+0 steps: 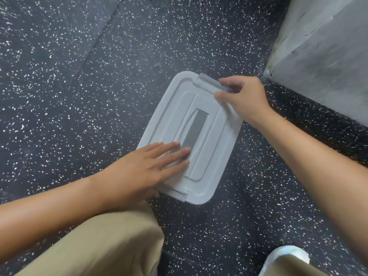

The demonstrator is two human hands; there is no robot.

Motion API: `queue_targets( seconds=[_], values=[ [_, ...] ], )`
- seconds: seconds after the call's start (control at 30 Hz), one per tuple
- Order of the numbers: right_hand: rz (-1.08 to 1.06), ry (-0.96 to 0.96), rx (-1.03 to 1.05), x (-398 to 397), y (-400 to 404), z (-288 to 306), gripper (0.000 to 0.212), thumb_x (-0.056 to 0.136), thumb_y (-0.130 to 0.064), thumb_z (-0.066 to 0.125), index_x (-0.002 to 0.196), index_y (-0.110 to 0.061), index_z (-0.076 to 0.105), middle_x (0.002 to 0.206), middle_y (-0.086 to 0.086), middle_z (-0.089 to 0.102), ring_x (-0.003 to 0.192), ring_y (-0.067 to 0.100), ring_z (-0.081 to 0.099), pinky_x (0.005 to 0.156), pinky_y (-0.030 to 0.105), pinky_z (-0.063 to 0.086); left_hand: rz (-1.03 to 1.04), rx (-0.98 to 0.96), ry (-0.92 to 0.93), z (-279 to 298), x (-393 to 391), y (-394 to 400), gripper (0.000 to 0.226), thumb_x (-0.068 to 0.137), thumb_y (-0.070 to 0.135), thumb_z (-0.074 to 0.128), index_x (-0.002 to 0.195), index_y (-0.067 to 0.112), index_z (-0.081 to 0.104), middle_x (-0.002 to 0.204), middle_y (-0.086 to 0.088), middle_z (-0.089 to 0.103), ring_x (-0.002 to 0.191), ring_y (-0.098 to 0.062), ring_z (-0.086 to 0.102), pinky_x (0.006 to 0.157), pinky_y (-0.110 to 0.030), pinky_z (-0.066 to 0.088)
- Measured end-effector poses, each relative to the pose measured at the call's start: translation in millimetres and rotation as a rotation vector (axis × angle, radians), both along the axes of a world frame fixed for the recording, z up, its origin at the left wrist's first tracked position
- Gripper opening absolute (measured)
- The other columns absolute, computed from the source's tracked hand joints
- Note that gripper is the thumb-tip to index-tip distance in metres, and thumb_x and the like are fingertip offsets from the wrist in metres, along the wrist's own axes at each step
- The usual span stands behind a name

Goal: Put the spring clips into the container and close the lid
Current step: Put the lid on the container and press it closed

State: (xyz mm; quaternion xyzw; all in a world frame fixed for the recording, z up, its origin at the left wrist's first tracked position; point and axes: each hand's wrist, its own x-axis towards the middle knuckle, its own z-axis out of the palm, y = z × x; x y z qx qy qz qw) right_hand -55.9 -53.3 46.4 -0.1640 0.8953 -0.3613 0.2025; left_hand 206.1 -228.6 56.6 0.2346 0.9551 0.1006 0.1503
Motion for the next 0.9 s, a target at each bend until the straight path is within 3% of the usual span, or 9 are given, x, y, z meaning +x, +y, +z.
queue_targets(
  seconds=[0.1,0.17,0.27,0.37,0.53,0.63,0.77,0.9],
  values=[
    [-0.033,0.049,-0.04,4,1,-2,0.037,0.077,-0.028,0.082,0.113,-0.02,0.076,0.102,-0.013,0.073,0.095,0.001,0.066,0.088,0.02,0.053,-0.003,-0.03,-0.021,6,-8,2,0.101,0.066,0.052,0.083,0.151,0.017,0.04,0.163,-0.01,0.032,0.148,-0.032,0.031,0.115,-0.047,0.036],
    [-0.039,0.082,-0.054,8,3,-4,0.035,0.079,-0.03,0.081,0.113,-0.021,0.076,0.105,-0.014,0.073,0.098,0.0,0.066,0.089,0.017,0.051,0.016,0.003,-0.021,13,-16,5,0.078,0.079,0.06,0.069,0.142,0.019,0.05,0.155,-0.008,0.043,0.14,-0.03,0.042,0.107,-0.046,0.043],
    [0.001,0.115,-0.048,11,6,-5,0.035,0.082,-0.029,0.076,0.116,-0.021,0.074,0.105,-0.013,0.072,0.098,0.002,0.065,0.089,0.019,0.05,0.085,0.102,-0.003,20,-35,16,0.048,0.096,0.06,0.044,0.117,0.021,0.063,0.132,-0.001,0.056,0.114,-0.025,0.055,0.088,-0.042,0.049],
    [0.094,0.115,-0.018,11,17,-3,0.039,0.09,-0.031,0.067,0.127,-0.02,0.064,0.118,-0.009,0.068,0.108,0.008,0.061,0.095,0.026,0.047,0.132,0.098,0.056,18,-60,31,0.036,0.098,0.052,0.046,0.097,0.019,0.062,0.107,-0.001,0.061,0.092,-0.025,0.055,0.076,-0.042,0.05],
    [0.228,0.033,0.093,12,70,-8,0.058,0.095,-0.048,0.056,0.144,-0.02,0.041,0.139,-0.007,0.054,0.121,0.009,0.053,0.102,0.031,0.043,0.156,0.11,0.075,17,-89,60,0.029,0.096,0.048,0.052,0.096,0.02,0.059,0.098,0.001,0.06,0.085,-0.025,0.055,0.071,-0.041,0.05],
    [0.294,-0.03,0.196,11,118,-13,0.064,0.095,-0.058,0.048,0.147,-0.025,0.033,0.138,-0.01,0.054,0.121,0.006,0.052,0.104,0.033,0.043,0.148,0.161,0.079,11,-105,82,0.028,0.097,0.048,0.048,0.095,0.022,0.058,0.099,0.004,0.06,0.085,-0.022,0.054,0.067,-0.037,0.049],
    [0.292,-0.132,0.239,22,171,-30,0.054,0.097,-0.055,0.046,0.143,-0.028,0.037,0.122,-0.017,0.058,0.109,0.0,0.056,0.097,0.031,0.047,0.192,0.191,0.088,3,-128,113,0.029,0.095,0.047,0.045,0.092,0.021,0.058,0.095,0.003,0.058,0.084,-0.023,0.053,0.064,-0.042,0.049],
    [0.256,-0.187,0.256,35,201,-56,0.041,0.097,-0.048,0.05,0.135,-0.031,0.045,0.116,-0.019,0.06,0.105,-0.002,0.057,0.094,0.031,0.049,0.108,0.159,0.092,-4,-149,139,0.029,0.095,0.041,0.046,0.09,0.016,0.06,0.089,0.0,0.058,0.082,-0.026,0.052,0.069,-0.045,0.047]
  ],
)
